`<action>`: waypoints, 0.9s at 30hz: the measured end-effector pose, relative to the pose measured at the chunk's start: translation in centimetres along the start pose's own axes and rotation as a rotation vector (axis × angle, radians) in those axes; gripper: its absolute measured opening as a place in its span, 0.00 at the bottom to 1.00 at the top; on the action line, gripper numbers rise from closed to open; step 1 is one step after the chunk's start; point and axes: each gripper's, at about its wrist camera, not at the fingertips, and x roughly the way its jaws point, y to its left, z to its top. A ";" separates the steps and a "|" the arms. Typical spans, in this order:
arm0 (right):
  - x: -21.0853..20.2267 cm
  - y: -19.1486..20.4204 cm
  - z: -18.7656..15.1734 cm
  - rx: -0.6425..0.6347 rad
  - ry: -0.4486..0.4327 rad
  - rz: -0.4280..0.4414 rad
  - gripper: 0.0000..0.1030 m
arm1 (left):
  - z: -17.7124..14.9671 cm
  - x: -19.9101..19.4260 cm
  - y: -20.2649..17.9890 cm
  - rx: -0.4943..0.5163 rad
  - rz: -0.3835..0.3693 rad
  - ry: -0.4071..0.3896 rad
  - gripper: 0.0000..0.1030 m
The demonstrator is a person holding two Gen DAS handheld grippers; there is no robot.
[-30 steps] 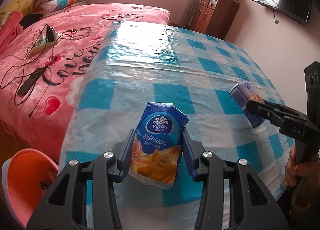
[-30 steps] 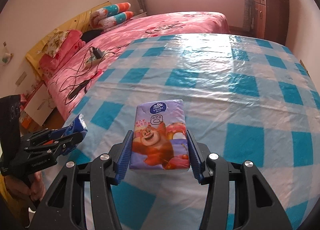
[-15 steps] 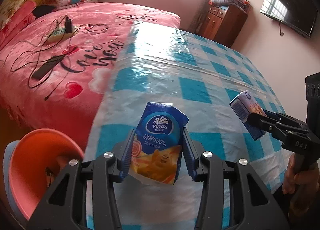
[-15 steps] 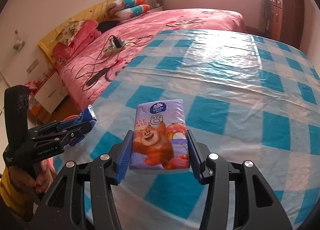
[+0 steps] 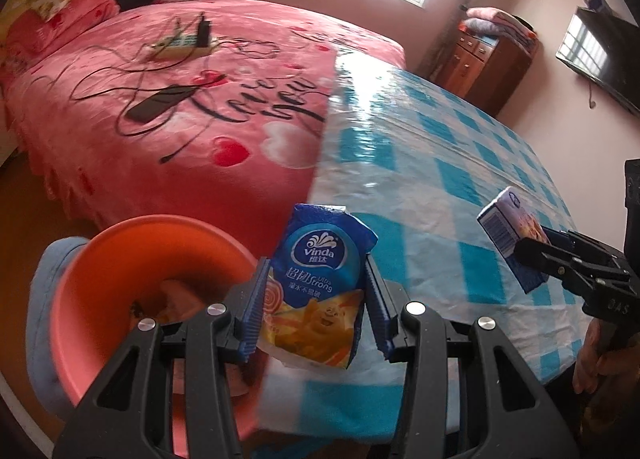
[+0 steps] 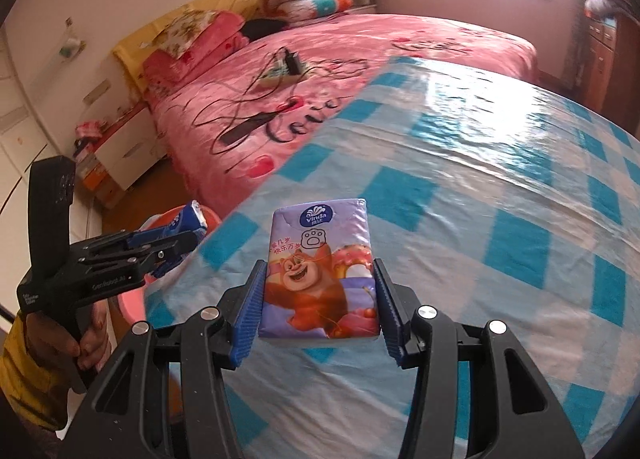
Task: Collect trash
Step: 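Carry both items over the orange bucket and open both grippers to drop them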
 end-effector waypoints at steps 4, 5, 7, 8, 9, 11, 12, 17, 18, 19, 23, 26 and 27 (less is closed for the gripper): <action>1.3 2.1 0.4 -0.040 0.026 0.031 0.51 | -0.5 -0.6 2.2 -0.041 0.024 -0.004 0.45; 1.8 3.0 0.5 -0.057 0.035 0.041 0.51 | -0.7 -0.8 3.0 -0.058 0.033 -0.004 0.45; 2.5 4.1 0.7 -0.081 0.048 0.059 0.51 | -1.1 -0.9 4.3 -0.081 0.048 -0.003 0.45; 2.8 4.5 0.8 -0.091 0.053 0.066 0.51 | -1.2 -1.0 4.7 -0.090 0.054 -0.002 0.45; 3.1 5.0 0.9 -0.102 0.058 0.073 0.51 | -1.5 -1.0 5.4 -0.103 0.062 -0.001 0.45; 3.8 6.4 1.2 -0.126 0.070 0.091 0.51 | -1.9 -1.0 6.5 -0.124 0.078 0.003 0.45; 4.2 6.9 1.3 -0.136 0.076 0.098 0.51 | -2.1 -1.0 7.2 -0.135 0.089 0.007 0.45; 6.0 9.7 1.8 -0.194 0.103 0.136 0.51 | -3.0 -0.8 9.7 -0.180 0.134 0.019 0.45; 6.4 10.2 1.9 -0.205 0.109 0.144 0.51 | -3.2 -0.7 10.2 -0.187 0.143 0.022 0.45; 6.8 10.7 1.9 -0.216 0.114 0.150 0.51 | -3.3 -0.7 10.5 -0.193 0.149 0.024 0.45; 8.4 12.7 2.0 -0.265 0.141 0.173 0.51 | -3.6 -0.4 11.7 -0.213 0.170 0.032 0.45; 9.4 13.8 2.1 -0.291 0.156 0.188 0.51 | -3.8 -0.2 12.1 -0.219 0.186 0.037 0.45; 9.8 14.1 2.2 -0.298 0.162 0.192 0.51 | -3.9 -0.1 12.3 -0.222 0.193 0.039 0.45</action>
